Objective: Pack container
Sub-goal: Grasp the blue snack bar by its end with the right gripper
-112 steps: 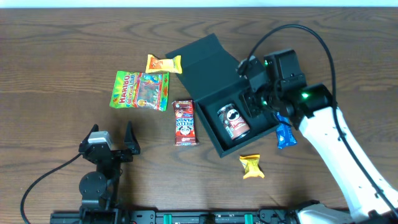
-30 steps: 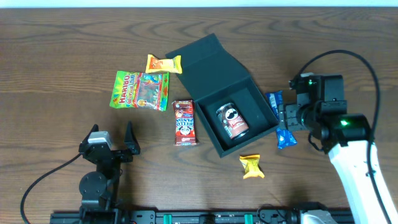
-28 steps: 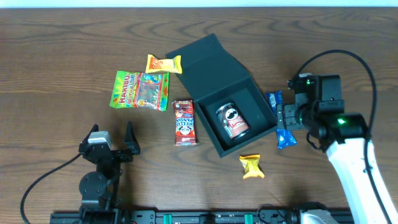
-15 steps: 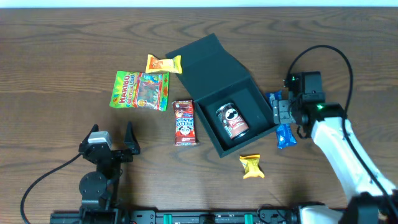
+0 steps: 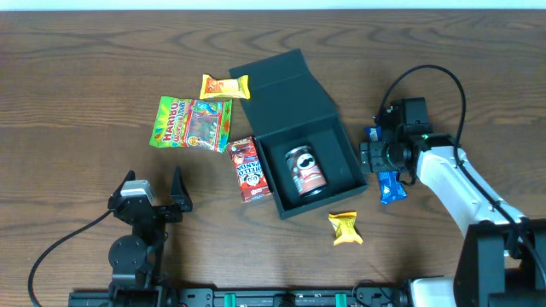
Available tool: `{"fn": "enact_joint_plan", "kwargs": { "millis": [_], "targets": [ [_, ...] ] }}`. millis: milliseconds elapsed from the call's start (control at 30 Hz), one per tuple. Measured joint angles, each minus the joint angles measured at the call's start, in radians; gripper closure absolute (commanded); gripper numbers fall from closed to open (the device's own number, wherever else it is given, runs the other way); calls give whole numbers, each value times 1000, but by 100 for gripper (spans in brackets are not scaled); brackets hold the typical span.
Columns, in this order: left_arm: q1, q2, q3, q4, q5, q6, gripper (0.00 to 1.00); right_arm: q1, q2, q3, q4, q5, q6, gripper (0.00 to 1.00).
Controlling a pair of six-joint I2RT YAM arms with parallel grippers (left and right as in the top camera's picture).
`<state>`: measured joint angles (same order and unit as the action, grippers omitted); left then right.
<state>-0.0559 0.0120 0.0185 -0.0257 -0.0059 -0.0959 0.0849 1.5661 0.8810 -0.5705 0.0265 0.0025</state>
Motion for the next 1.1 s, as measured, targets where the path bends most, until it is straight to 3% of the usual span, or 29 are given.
{"fn": "enact_joint_plan", "kwargs": {
  "millis": [167, 367, 567, 733, 1100],
  "targets": [
    [0, 0, 0, 0, 0, 0, 5, 0, 0, 0, 31, 90, -18, 25],
    [0, 0, 0, 0, 0, 0, 5, 0, 0, 0, 59, 118, -21, 30],
    [0, 0, 0, 0, 0, 0, 5, 0, 0, 0, 53, 127, -22, 24],
    [0, 0, 0, 0, 0, 0, 5, -2, 3, 0, 56, 128, -30, 12],
    [0, 0, 0, 0, 0, 0, 5, -18, 115, 0, 124, 124, -33, 10]
  ]
}}
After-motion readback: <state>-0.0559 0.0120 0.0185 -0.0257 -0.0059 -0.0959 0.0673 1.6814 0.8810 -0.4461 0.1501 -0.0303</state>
